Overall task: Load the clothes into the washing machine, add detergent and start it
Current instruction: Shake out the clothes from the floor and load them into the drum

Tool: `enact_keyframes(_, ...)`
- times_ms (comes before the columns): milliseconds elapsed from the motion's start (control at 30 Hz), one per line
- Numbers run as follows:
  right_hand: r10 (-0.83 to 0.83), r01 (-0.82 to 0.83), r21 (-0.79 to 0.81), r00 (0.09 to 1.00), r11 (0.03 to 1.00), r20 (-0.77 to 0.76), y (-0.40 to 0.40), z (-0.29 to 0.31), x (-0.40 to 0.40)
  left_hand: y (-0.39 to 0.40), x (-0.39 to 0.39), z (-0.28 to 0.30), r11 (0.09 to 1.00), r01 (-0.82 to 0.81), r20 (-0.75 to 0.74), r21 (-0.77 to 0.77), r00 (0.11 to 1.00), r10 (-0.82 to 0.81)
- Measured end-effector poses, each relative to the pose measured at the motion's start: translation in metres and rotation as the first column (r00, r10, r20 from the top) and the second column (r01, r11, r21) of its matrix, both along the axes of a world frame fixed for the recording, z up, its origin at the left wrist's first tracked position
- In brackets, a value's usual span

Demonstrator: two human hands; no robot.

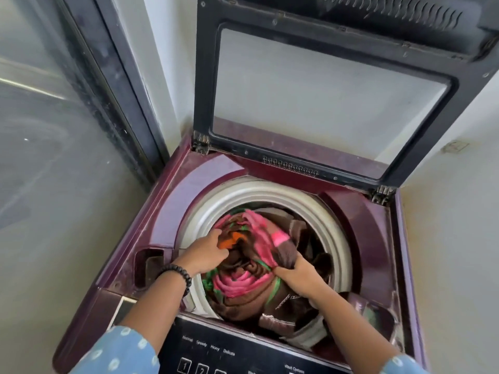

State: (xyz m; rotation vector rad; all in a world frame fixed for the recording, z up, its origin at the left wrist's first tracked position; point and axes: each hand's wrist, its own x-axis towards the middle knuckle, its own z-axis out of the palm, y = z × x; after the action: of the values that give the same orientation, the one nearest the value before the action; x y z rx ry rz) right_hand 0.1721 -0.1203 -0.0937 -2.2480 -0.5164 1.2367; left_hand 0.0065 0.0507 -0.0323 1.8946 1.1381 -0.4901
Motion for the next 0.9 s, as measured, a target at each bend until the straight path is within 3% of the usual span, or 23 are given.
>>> enact_keyframes(200,0.213,-0.218,0.008,0.947,0.976,-0.241,0.015,-0.020,-0.027,-0.006,0.006,-0.010,0.990,0.123,0.065,0.070,0.990,-0.127)
enact_keyframes(333,0.382,-0.391,-0.132,0.920,0.911,-0.092,0.013,-0.028,-0.024,-0.007,0.001,-0.015,0.970,0.235,0.028,0.062,0.971,-0.237)
enact_keyframes(533,0.550,-0.555,-0.063,0.831,0.829,-0.080,0.015,-0.022,-0.027,-0.007,0.003,-0.021,0.925,0.346,-0.110,0.158,0.937,-0.332)
enact_keyframes(767,0.578,-0.577,0.105,0.816,0.810,0.021,0.036,-0.018,-0.046,-0.006,0.008,-0.025,0.962,0.217,0.061,0.165,0.971,-0.230)
enact_keyframes(900,0.644,-0.644,-0.034,0.760,0.764,0.085,0.033,-0.022,-0.045,-0.010,0.007,-0.026,0.940,0.334,0.017,0.077,0.942,-0.336)
